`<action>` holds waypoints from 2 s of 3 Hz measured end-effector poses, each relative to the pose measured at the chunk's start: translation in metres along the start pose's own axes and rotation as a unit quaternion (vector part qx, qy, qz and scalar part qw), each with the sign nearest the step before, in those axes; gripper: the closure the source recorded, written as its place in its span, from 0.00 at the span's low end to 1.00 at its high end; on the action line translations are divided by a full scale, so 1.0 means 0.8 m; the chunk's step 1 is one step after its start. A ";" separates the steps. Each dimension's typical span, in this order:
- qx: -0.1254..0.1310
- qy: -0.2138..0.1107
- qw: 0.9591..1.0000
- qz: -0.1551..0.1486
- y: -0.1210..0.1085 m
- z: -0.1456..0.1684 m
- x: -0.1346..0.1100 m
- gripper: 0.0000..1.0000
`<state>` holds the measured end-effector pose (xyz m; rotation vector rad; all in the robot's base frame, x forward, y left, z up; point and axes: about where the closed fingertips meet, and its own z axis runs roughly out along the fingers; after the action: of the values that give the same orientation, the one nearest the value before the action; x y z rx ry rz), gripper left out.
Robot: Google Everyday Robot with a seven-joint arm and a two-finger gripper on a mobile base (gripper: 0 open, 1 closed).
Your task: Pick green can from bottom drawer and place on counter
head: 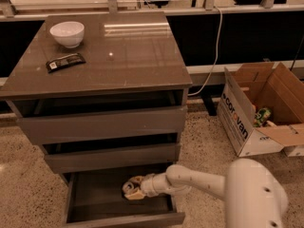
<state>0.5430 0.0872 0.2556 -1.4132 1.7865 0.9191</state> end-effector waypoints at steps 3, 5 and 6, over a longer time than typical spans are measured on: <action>0.007 -0.071 0.967 -0.246 0.144 -0.308 -0.250 1.00; -0.047 -0.085 0.979 -0.179 0.134 -0.447 -0.396 1.00; -0.059 -0.070 0.989 -0.115 0.137 -0.536 -0.466 1.00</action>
Offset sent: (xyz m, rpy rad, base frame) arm -0.0958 -0.1297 0.3519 0.1121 -0.5726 0.1752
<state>0.4714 -0.0696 0.8082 -1.5503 1.4520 0.9867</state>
